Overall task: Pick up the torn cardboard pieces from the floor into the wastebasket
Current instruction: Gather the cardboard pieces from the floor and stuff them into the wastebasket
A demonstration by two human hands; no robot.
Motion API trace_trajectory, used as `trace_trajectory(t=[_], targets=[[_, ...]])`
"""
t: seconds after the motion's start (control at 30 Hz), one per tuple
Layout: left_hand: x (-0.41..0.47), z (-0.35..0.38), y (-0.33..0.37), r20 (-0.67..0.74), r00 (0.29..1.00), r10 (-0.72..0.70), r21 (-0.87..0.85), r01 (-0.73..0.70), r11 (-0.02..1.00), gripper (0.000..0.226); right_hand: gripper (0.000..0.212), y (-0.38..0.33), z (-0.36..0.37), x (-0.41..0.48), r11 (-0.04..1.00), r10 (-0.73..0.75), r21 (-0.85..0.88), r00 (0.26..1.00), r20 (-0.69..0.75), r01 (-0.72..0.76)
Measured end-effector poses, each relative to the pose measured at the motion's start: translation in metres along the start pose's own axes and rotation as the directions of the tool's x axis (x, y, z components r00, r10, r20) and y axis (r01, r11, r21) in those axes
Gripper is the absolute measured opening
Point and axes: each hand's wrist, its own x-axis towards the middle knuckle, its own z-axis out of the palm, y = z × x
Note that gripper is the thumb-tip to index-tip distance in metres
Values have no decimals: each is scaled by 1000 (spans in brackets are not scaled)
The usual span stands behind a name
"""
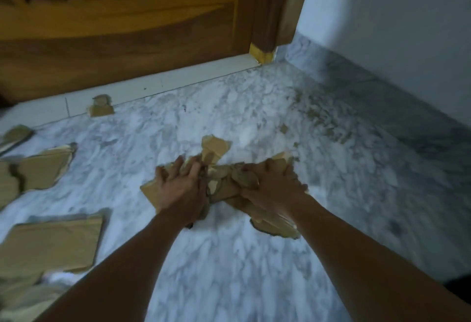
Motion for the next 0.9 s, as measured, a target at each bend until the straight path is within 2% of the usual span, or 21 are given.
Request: trace_trajectory(t=[0.2,0.27,0.37,0.5,0.57,0.63,0.73,0.8,0.9], targets=[[-63,6,13,-5,1000,-27,3,27,1000,93,120,24,46,-80,999,-14,-34,1000,22,15],[-75,6,17,0,1000,-2,57,2,998,93,124,35,61,-99,997,-37,-60,999,7,37],[-95,2,21,-10,1000,7,112,-6,994,92,113,41,84,-119,991,-79,-114,989,-123,65],[-99,12,21,11,1000,-6,65,5,998,107,109,47,104,-115,988,-142,-119,904,-403,102],[-100,12,20,44,998,-42,40,40,998,122,109,48,107,-109,988,-144,-112,908,-393,108],[-103,14,22,-14,998,-58,16,58,998,124,110,50,105,-108,987,-130,-134,933,-336,89],[-116,17,15,-143,989,-39,82,52,995,106,105,42,95,-111,965,-177,-244,927,-330,97],[-123,19,15,-128,991,-31,99,44,994,95,98,38,93,-120,961,-185,-263,912,-367,89],[-140,17,21,-121,988,-94,-4,94,996,86,87,28,95,-131,945,-296,-240,888,-351,220]])
